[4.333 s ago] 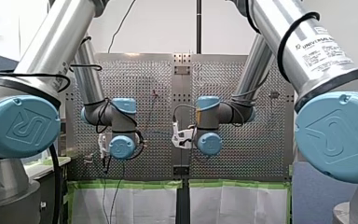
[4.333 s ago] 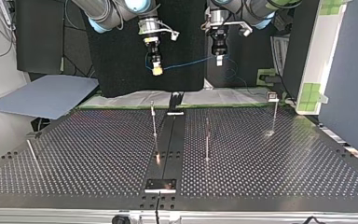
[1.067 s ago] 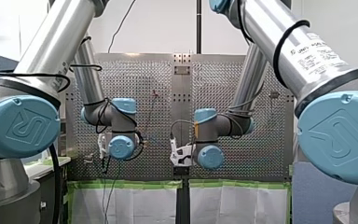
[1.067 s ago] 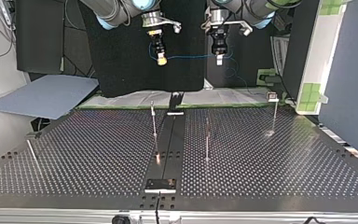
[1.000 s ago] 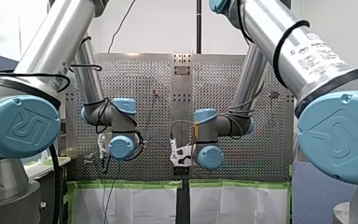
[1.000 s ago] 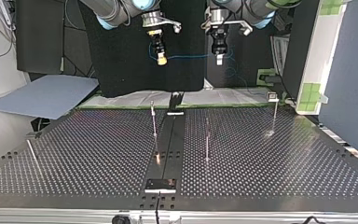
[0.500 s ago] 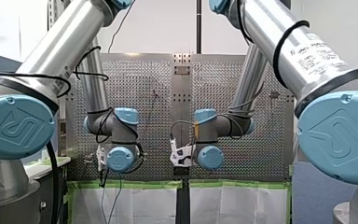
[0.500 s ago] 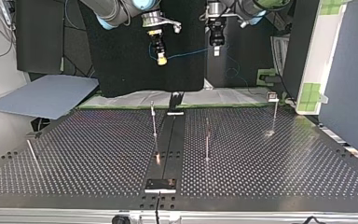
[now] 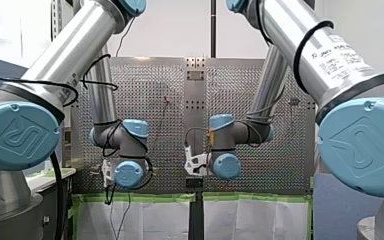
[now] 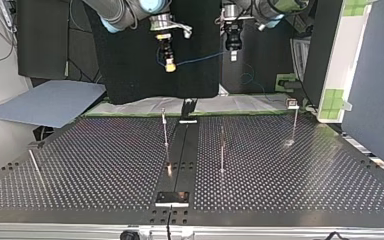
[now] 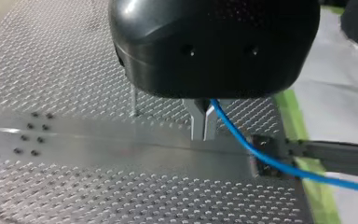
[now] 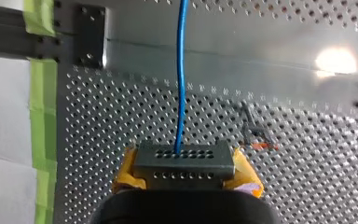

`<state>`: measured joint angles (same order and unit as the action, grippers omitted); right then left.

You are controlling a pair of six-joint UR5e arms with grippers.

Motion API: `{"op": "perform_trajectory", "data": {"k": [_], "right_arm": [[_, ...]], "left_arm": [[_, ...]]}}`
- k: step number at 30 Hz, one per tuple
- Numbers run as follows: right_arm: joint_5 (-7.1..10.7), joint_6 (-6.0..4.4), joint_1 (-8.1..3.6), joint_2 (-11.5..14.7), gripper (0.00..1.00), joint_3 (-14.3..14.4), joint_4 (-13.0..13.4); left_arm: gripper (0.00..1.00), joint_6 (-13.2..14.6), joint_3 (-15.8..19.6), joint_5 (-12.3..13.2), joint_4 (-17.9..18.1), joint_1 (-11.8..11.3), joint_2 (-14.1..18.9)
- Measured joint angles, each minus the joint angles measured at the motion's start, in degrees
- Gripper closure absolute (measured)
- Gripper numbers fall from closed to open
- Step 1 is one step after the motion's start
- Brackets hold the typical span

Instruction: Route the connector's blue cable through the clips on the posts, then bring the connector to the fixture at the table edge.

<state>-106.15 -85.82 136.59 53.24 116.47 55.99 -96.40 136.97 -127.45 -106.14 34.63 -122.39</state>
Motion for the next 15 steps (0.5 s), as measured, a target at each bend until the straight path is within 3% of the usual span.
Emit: {"op": "perform_trajectory", "data": {"k": [4,15], "right_arm": [[0.33,-1.63,-0.42,1.6,1.0,-0.3,-1.6],[4.73,-6.93,-2.43,6.9,1.0,-3.5,-6.9]], "left_arm": [[1.0,-1.3,-0.8,0.0,0.0,-0.6,1.4],[1.0,-0.4,-3.9,-1.0,-4.3,-2.9,6.1]]}}
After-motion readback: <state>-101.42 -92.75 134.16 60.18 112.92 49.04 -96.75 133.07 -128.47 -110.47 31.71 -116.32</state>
